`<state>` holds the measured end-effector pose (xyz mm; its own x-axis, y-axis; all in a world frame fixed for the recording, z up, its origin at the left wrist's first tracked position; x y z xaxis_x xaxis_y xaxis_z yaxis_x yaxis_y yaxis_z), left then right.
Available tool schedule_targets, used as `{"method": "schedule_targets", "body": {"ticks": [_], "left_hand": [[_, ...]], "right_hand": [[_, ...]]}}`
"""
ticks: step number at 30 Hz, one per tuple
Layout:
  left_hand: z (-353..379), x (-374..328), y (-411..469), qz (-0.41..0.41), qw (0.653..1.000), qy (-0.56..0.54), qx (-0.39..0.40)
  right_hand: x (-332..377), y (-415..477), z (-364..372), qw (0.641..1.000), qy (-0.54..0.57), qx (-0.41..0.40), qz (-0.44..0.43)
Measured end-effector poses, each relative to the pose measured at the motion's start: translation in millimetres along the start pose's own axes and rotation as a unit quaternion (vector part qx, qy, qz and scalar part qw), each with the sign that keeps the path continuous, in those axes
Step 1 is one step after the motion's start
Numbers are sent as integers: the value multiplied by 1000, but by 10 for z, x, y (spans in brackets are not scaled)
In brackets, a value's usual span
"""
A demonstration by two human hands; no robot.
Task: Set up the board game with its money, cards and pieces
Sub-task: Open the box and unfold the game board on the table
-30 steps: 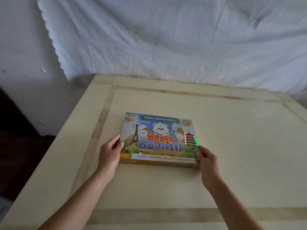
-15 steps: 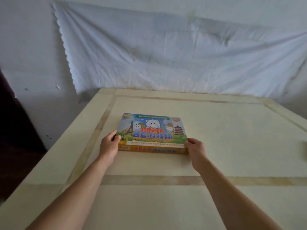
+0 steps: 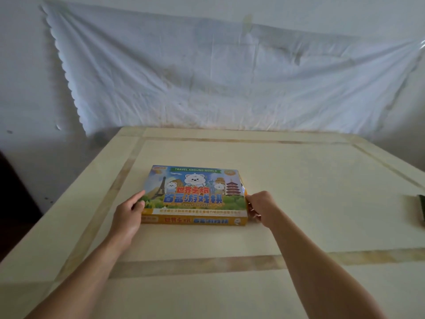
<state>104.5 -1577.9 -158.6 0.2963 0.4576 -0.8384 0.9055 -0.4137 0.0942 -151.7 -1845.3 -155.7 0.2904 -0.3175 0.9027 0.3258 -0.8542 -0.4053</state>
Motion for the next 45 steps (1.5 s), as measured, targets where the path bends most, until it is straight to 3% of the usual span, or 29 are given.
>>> {"method": "schedule_targets", "body": {"ticks": [3,6,8,9,11,13,16,23,27,31,37,45], "left_hand": [[-17,-25,-25,2,1000,-1,-7],[-25,-34,-34,-5,1000,8,-6],[-54,-93,-9,3,995,99,-25],[-76,-205,12,36,979,194,-47],[12,-501,37,144,917,366,-70],[270,-627,66,195,876,441,2],[525,-492,100,158,846,495,115],[550,-463,85,153,839,508,122],[546,-433,99,156,839,509,117],[548,-430,93,152,836,514,118],[547,-459,79,153,835,516,111],[538,-469,66,152,837,515,110]], "right_hand": [[20,20,-1,1000,-5,-8,-20],[129,14,56,994,-33,5,-103],[195,-1,112,985,-76,17,-156],[210,-3,138,980,-96,19,-171],[228,-11,176,974,-122,21,-189],[242,-26,183,972,-129,17,-196],[249,-45,141,965,-160,15,-207],[213,119,16,979,-128,15,-155],[170,185,73,995,1,7,-101],[217,311,162,998,34,13,-42],[316,508,213,1000,15,14,-11],[525,545,325,982,-100,19,-160]]}}
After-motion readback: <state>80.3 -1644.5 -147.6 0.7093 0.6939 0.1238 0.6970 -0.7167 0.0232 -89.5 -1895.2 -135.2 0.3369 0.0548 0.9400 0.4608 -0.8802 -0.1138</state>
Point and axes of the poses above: each hand's wrist, its own y-axis towards the middle knuckle, its own z-axis out of the palm, x = y × z, the point moved 8 cm from there along y, towards the middle knuckle, and after that the axes turned 15 degrees about y, right-handed, at the moved point
